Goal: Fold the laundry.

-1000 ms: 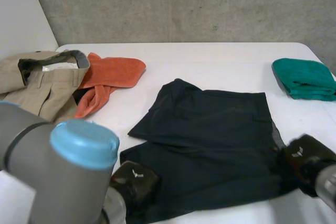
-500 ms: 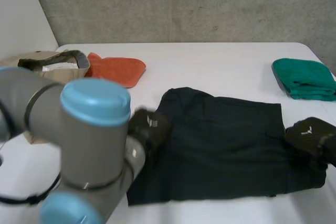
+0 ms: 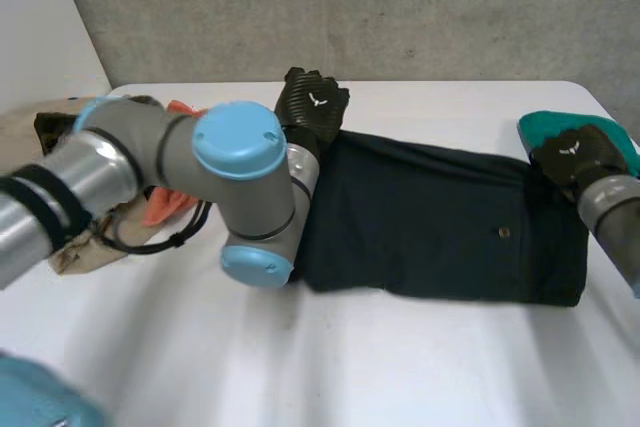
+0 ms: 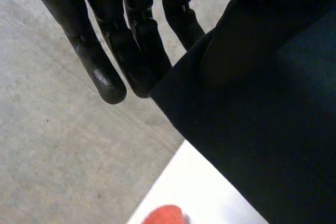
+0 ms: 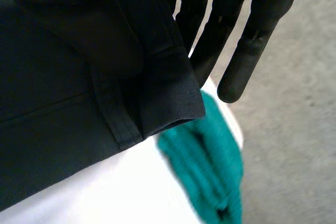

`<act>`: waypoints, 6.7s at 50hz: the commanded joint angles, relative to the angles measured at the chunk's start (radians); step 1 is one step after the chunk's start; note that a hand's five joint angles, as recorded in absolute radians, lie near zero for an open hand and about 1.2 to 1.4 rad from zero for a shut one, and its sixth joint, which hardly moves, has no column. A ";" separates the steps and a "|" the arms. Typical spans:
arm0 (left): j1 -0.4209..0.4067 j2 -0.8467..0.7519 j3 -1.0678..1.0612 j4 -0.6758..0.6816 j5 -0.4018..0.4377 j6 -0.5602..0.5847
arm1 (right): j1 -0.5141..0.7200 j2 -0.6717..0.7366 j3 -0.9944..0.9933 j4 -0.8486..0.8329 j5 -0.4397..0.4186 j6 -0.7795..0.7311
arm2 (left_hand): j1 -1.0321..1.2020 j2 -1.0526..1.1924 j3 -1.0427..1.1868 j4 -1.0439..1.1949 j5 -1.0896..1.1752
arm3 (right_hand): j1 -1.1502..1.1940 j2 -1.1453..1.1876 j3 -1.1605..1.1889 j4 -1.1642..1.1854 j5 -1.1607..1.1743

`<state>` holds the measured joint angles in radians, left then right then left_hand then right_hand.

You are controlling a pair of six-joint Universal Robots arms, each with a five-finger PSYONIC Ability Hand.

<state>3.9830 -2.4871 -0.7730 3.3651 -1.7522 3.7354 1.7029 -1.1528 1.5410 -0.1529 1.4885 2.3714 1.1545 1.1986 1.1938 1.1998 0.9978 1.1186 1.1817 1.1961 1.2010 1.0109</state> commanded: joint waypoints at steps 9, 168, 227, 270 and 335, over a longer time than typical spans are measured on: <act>0.013 -0.222 0.209 0.046 -0.032 0.057 | 0.043 0.203 -0.118 -0.297 0.039 0.003 | -0.980 -1.024 -1.019 -1.025 -0.998 | -0.944 -1.007 -1.022 -1.026 -1.011; -0.025 0.039 -0.167 -0.268 0.137 -0.339 | 0.129 0.186 -0.243 0.326 -0.303 0.482 | -0.980 -1.024 -1.019 -1.025 -0.998 | -0.910 -0.973 -0.988 -0.993 -0.977; -0.053 0.452 -0.417 -0.401 0.200 -0.454 | 0.256 0.062 0.372 -0.431 -0.211 0.247 | -0.979 -1.023 -1.018 -1.024 -0.997 | -0.826 -0.889 -0.903 -0.908 -0.892; -0.054 0.516 -0.408 -0.343 0.204 -0.468 | -0.094 0.185 -0.416 -0.467 -0.237 0.540 | -0.976 -1.020 -1.016 -1.022 -0.994 | 0.278 0.215 0.200 0.195 0.211; 0.071 0.698 -0.448 -0.231 0.247 -0.483 | -0.240 -0.074 -0.219 -0.198 -0.066 0.428 | -0.973 -1.017 -1.013 -1.019 -0.991 | -0.944 -1.007 -1.022 -1.026 -1.011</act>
<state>3.9231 -1.8351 -1.2162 3.0841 -1.4439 3.2405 1.2898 -1.0783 1.1663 -0.2512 1.4876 2.7079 0.1878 0.2029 0.2036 0.2011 0.0453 0.2389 0.2174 0.2132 0.2141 0.0443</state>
